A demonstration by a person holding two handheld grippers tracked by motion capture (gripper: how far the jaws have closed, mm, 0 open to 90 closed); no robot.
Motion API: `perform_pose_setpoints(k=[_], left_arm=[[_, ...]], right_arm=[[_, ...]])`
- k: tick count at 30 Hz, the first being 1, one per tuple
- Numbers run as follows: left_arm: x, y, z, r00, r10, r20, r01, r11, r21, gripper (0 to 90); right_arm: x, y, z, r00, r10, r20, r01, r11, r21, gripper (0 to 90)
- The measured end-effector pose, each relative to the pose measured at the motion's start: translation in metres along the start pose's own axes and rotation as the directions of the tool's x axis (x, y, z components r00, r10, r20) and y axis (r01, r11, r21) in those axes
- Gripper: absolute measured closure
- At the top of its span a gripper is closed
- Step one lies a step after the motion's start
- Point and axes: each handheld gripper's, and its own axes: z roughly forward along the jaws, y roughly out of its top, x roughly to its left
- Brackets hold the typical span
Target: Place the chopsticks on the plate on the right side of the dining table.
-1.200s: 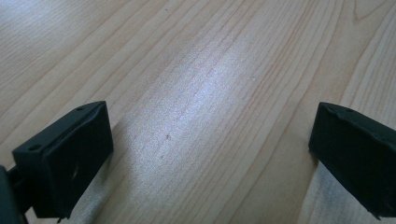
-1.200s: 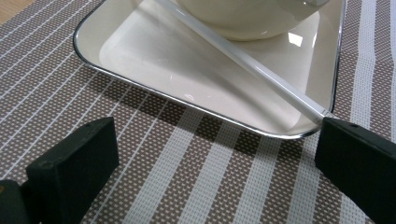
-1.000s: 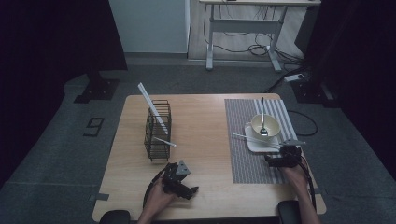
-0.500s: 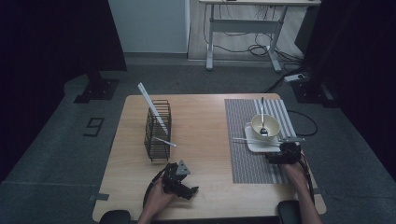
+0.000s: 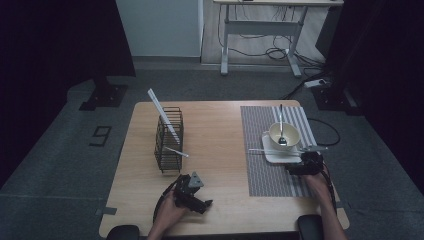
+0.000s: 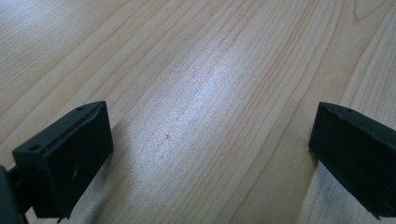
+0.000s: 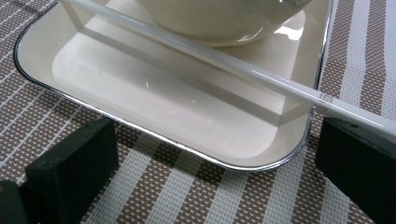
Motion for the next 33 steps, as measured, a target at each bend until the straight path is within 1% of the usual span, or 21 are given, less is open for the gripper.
perform_pose_setpoints(k=[5,8,11,14,17,19,23,25,29,33], left_arm=[[0.0,0.0,0.0,1.0,0.0,0.0,0.0,1.0,0.0,0.0],[0.0,0.0,0.0,1.0,0.0,0.0,0.0,1.0,0.0,0.0],[0.0,0.0,0.0,1.0,-0.001,-0.001,0.001,1.0,0.0,0.0],[0.0,0.0,0.0,1.0,0.001,0.0,-0.001,1.0,0.003,0.0],[0.0,0.0,0.0,1.0,0.001,0.0,-0.001,1.0,0.003,0.0],[0.0,0.0,0.0,1.0,0.001,0.0,-0.001,1.0,0.003,0.0],[0.0,0.0,0.0,1.0,0.001,0.0,-0.001,1.0,0.003,0.0],[0.0,0.0,0.0,1.0,0.001,0.0,-0.001,1.0,0.003,0.0],[0.0,0.0,-0.001,1.0,0.001,-0.001,-0.001,1.0,0.003,0.0],[0.0,0.0,0.0,1.0,0.001,-0.001,-0.001,1.0,0.003,0.0]], right_arm=[[-0.001,0.0,0.001,1.0,-0.006,-0.008,0.006,1.0,-0.004,0.0],[0.0,0.0,0.0,0.9999,-0.011,-0.001,0.011,1.0,-0.006,0.0],[0.001,0.0,-0.004,0.9999,-0.012,0.005,0.012,1.0,-0.01,0.0],[0.003,0.001,-0.009,0.9997,-0.023,0.003,0.023,1.0,-0.016,0.0],[0.006,0.001,-0.014,0.9995,-0.031,-0.006,0.031,0.999,-0.011,0.0],[0.01,0.001,-0.017,0.9988,-0.048,-0.008,0.048,0.999,-0.001,0.0],[0.018,0.001,-0.025,0.9941,-0.108,0.002,0.108,0.994,0.021,0.0],[0.022,0.001,-0.029,0.9936,-0.113,0.004,0.113,0.993,0.032,0.0],[0.029,-0.001,-0.039,0.9898,-0.143,-0.004,0.143,0.989,0.049,0.0],[0.035,0.002,-0.052,0.988,-0.154,-0.014,0.154,0.987,0.036,0.0]])
